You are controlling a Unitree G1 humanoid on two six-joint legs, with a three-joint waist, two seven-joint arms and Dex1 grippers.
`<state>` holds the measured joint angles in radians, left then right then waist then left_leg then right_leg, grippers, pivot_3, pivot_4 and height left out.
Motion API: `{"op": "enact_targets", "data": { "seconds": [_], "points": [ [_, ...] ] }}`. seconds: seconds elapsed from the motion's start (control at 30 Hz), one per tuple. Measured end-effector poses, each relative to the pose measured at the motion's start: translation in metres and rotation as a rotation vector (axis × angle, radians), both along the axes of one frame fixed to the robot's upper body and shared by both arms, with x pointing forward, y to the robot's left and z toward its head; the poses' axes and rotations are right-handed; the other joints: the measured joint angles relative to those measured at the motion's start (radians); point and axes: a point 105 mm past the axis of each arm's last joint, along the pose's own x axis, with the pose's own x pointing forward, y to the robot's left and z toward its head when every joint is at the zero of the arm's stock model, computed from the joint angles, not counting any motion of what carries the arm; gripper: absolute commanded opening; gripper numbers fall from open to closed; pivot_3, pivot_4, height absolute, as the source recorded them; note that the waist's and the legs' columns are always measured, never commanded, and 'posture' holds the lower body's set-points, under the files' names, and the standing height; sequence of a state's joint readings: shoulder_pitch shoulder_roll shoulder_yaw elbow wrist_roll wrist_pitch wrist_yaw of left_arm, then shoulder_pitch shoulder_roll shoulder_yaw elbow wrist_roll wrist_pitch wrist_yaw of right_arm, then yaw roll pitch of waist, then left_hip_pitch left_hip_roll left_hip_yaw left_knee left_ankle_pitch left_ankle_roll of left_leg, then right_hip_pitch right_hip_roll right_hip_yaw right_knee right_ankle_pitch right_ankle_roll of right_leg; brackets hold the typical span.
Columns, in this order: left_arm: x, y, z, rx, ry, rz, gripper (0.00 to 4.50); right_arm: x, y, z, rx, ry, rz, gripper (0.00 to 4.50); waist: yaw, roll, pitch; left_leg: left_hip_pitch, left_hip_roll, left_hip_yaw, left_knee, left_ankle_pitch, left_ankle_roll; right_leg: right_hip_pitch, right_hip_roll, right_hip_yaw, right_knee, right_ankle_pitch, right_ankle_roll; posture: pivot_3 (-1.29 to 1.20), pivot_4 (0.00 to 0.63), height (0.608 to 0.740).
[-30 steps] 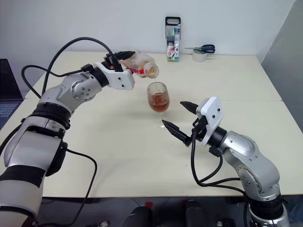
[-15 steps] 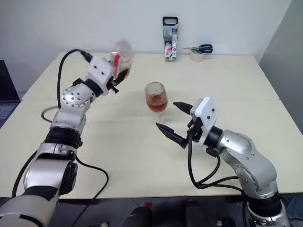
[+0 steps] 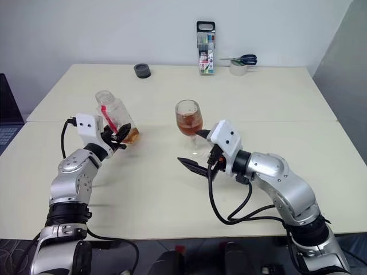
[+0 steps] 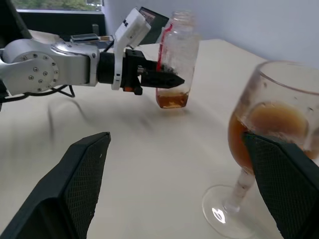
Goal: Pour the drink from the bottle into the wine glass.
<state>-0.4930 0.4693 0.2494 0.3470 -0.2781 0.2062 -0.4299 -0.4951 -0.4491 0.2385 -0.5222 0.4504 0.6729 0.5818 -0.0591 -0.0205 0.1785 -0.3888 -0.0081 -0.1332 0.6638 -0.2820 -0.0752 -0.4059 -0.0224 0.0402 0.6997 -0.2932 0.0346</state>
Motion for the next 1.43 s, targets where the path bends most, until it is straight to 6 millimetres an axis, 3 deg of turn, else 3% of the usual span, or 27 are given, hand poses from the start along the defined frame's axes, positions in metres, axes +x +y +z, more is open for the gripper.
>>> {"op": "enact_targets", "data": {
  "seconds": [0.2, 0.47, 0.5, 0.83, 0.93, 1.13, 1.27, 1.43],
  "points": [
    [-0.002, -0.003, -0.005, -0.004, -0.011, -0.010, 1.66, 0.000, 0.003, -0.006, -0.015, 0.022, 0.022, 4.50, 0.003, 0.000, 0.000, 0.000, 0.000, 0.000, 0.000, 0.000, 0.000, 0.000, 0.000, 0.000, 0.000, 0.000, 0.000, 0.00, 0.150, 0.740],
    [-0.004, -0.004, -0.010, -0.018, -0.015, -0.015, 4.38, 0.000, 0.003, -0.007, -0.023, 0.027, 0.019, 4.50, 0.004, 0.000, 0.000, 0.000, 0.000, 0.000, 0.000, 0.000, 0.000, 0.000, 0.000, 0.000, 0.000, 0.000, 0.000, 0.00, 0.150, 0.740],
    [-0.004, -0.004, -0.010, -0.017, -0.016, -0.016, 4.47, 0.000, 0.003, -0.007, -0.024, 0.029, 0.018, 4.50, 0.004, 0.000, 0.000, 0.000, 0.000, 0.000, 0.000, 0.000, 0.000, 0.000, 0.000, 0.000, 0.000, 0.000, 0.000, 0.00, 0.150, 0.740],
    [-0.008, -0.001, -0.015, 0.003, -0.015, -0.005, 4.47, 0.001, 0.001, -0.009, -0.028, 0.029, 0.011, 4.50, 0.004, 0.000, 0.000, 0.000, 0.000, 0.000, -0.001, 0.000, 0.000, 0.000, 0.000, 0.000, 0.000, 0.000, 0.000, 0.00, 0.150, 0.740],
    [-0.016, 0.003, -0.024, 0.025, 0.005, 0.019, 4.47, 0.001, -0.005, -0.021, -0.029, 0.036, -0.022, 4.50, 0.005, -0.001, 0.000, 0.000, 0.000, 0.000, -0.001, 0.000, 0.000, 0.000, 0.000, 0.000, -0.001, 0.000, 0.000, 0.00, 0.150, 0.740],
    [-0.041, 0.014, -0.027, 0.152, -0.004, 0.109, 4.47, 0.008, -0.039, -0.064, 0.124, 0.117, -0.270, 4.50, 0.009, -0.001, -0.001, 0.001, 0.001, 0.001, -0.002, -0.002, 0.003, 0.001, 0.000, 0.001, -0.001, 0.000, 0.000, 0.00, 0.150, 0.740],
    [-0.058, 0.011, -0.030, 0.173, -0.013, 0.122, 4.47, 0.017, -0.061, -0.074, 0.250, 0.091, -0.466, 4.50, 0.010, -0.001, -0.001, 0.005, 0.001, 0.002, -0.003, -0.002, 0.004, 0.002, 0.000, 0.002, -0.001, 0.000, 0.000, 0.00, 0.150, 0.740],
    [-0.064, 0.009, -0.029, 0.130, -0.027, 0.139, 4.47, 0.024, -0.076, -0.080, 0.325, 0.073, -0.602, 4.50, 0.013, -0.001, -0.001, 0.005, 0.001, 0.003, -0.003, -0.002, 0.004, 0.002, 0.001, 0.002, -0.001, 0.000, 0.000, 0.00, 0.150, 0.740]
  ]
}}
